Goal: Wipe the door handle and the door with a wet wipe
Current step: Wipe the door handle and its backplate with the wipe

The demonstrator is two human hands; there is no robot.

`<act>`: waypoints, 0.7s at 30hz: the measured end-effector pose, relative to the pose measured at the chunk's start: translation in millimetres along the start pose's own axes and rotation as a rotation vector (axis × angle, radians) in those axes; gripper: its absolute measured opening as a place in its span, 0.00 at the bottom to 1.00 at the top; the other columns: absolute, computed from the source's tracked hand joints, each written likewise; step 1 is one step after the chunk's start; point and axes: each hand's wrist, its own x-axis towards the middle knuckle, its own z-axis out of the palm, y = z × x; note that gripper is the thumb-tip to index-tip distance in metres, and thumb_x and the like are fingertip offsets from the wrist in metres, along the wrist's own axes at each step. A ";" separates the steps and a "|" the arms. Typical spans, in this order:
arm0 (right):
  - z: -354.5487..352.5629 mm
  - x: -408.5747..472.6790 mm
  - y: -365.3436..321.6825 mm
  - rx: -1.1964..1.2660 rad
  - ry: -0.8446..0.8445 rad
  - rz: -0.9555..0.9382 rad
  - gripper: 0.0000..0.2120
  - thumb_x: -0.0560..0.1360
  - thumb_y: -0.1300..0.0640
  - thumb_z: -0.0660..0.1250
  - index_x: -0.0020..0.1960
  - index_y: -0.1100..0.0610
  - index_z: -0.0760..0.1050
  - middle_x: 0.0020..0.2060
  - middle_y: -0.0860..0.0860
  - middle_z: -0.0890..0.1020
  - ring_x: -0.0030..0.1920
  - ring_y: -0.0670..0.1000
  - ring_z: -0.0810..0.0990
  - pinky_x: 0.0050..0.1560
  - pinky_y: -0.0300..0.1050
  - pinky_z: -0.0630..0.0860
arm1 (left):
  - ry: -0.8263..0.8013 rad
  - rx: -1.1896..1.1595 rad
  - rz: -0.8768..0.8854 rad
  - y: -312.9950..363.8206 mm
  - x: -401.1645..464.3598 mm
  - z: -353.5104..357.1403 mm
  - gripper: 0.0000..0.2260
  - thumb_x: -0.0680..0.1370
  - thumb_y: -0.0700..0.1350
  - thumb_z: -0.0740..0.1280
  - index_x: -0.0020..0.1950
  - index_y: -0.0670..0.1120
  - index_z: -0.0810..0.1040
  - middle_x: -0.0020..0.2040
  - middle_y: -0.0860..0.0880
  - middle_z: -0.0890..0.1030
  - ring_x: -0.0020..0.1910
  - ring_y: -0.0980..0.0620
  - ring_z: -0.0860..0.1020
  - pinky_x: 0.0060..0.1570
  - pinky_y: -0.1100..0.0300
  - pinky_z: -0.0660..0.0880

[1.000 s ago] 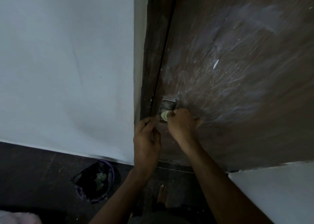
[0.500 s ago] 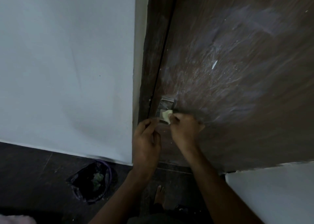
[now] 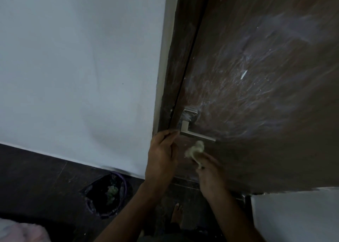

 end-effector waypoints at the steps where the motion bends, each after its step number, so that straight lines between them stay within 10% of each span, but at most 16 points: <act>1: 10.9 4.8 1.6 0.010 -0.070 0.033 0.07 0.77 0.67 0.66 0.47 0.62 0.83 0.44 0.56 0.87 0.44 0.52 0.85 0.48 0.43 0.81 | 0.005 -0.012 -0.015 -0.1 -0.2 0.0 0.15 0.79 0.39 0.64 0.64 0.46 0.80 0.60 0.51 0.78 0.59 0.53 0.77 0.60 0.67 0.72; 13: 34.9 29.9 0.2 0.232 -0.298 0.161 0.09 0.80 0.68 0.60 0.56 0.67 0.77 0.51 0.60 0.83 0.55 0.56 0.80 0.67 0.51 0.72 | 0.025 -0.080 -0.080 4.8 -3.3 3.5 0.16 0.78 0.46 0.62 0.64 0.46 0.80 0.59 0.49 0.79 0.58 0.56 0.75 0.58 0.82 0.62; 21: 39.7 32.5 -12.6 0.094 -0.149 0.091 0.09 0.78 0.70 0.63 0.45 0.64 0.80 0.35 0.55 0.86 0.35 0.50 0.85 0.33 0.38 0.81 | 0.062 -0.113 -0.068 3.6 2.3 17.9 0.17 0.78 0.37 0.64 0.67 0.46 0.77 0.58 0.54 0.76 0.54 0.67 0.70 0.55 0.83 0.63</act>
